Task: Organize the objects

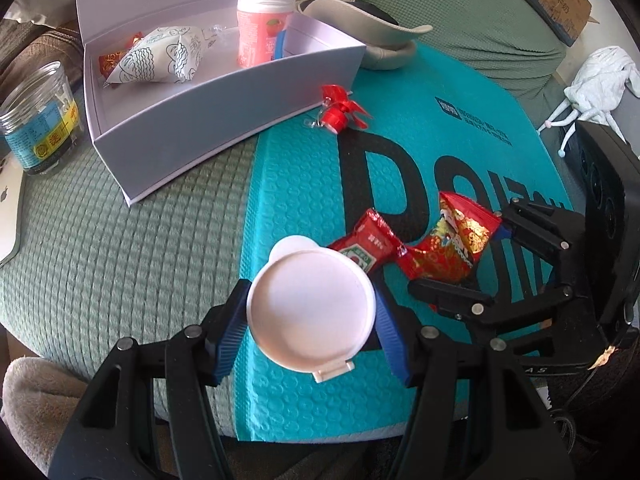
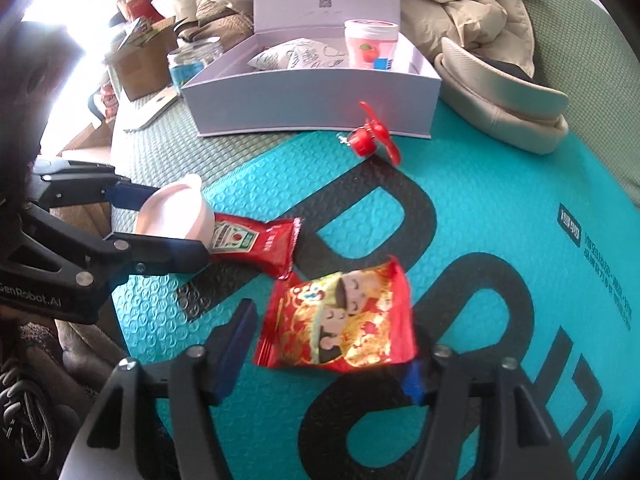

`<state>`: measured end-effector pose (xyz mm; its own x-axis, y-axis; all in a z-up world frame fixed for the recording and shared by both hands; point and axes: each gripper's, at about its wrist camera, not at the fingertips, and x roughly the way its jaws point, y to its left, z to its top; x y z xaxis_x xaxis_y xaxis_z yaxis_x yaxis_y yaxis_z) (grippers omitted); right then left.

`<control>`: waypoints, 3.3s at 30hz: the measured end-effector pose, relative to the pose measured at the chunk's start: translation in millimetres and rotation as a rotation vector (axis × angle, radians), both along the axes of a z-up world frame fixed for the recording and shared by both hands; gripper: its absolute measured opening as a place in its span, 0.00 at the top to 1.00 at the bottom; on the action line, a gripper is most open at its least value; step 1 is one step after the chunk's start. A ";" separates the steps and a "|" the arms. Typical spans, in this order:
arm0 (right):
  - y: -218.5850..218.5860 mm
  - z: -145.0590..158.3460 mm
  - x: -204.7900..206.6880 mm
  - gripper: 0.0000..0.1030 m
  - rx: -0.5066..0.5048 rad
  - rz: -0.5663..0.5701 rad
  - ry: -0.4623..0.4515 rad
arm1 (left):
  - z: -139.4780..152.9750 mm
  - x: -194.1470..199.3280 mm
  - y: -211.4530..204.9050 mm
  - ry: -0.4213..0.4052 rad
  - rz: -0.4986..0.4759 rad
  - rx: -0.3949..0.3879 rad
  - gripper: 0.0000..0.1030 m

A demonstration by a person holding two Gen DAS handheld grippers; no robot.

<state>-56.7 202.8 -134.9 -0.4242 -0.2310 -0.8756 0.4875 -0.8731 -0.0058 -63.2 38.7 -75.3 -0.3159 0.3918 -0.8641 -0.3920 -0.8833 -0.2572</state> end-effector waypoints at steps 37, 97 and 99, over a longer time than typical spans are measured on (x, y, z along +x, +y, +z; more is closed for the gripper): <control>3.7 21.9 8.8 0.66 -0.052 -0.079 0.108 | 16.5 15.0 -34.7 0.032 0.043 0.024 0.44; -64.0 100.1 -57.0 0.67 -0.125 0.141 0.247 | 86.1 -46.3 -64.0 0.182 0.179 -0.049 0.44; -64.3 99.0 -63.5 0.67 -0.128 0.138 0.244 | 85.4 -52.0 -63.1 0.181 0.175 -0.054 0.44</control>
<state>-120.2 138.6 -35.9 -0.5754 -0.4030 -0.7117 0.5991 -0.8001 -0.0313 -115.2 -24.4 10.1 -0.5260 0.2724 -0.8057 -0.2670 -0.9523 -0.1477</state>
